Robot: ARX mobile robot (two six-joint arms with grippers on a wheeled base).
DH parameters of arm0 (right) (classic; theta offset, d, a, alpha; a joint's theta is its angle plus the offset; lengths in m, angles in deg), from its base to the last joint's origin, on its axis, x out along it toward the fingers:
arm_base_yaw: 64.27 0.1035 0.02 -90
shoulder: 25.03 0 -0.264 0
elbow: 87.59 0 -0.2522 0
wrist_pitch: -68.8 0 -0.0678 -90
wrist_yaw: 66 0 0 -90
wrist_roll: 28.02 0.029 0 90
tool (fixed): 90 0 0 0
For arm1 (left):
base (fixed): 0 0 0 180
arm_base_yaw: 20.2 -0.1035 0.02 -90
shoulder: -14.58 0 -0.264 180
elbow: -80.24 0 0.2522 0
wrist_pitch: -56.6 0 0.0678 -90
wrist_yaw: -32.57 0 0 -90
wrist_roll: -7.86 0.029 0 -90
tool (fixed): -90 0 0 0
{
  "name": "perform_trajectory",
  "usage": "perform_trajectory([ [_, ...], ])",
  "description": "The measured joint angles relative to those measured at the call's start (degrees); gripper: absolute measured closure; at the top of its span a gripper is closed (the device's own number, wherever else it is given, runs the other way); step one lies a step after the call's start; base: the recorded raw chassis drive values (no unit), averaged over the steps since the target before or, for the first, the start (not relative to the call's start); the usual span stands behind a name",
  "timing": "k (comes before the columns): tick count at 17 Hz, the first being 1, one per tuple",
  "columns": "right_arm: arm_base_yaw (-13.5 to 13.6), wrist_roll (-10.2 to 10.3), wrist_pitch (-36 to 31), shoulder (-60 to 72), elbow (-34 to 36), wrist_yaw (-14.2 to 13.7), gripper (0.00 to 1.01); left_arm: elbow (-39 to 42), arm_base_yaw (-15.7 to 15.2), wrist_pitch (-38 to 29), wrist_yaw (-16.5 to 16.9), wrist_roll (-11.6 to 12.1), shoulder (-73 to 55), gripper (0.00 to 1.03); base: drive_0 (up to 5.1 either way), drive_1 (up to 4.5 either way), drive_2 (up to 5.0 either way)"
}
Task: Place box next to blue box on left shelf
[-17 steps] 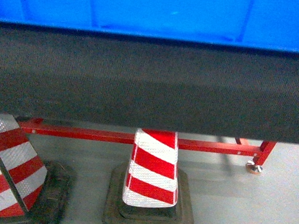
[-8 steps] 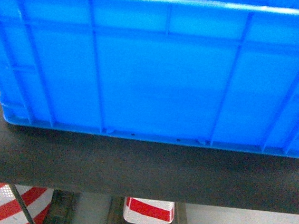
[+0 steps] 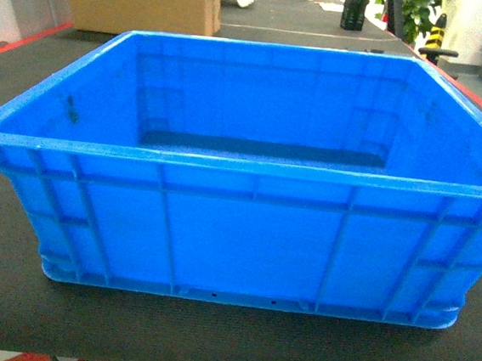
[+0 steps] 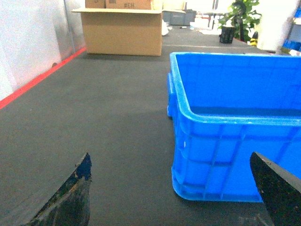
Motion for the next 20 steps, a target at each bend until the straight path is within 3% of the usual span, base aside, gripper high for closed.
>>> perform_trajectory([
  [20, 0.0, 0.0, -0.09, 0.0, 0.0, 0.04, 0.03, 0.0, 0.0, -0.07, 0.17, 0.04, 0.0, 0.05, 0.0, 0.0, 0.0],
])
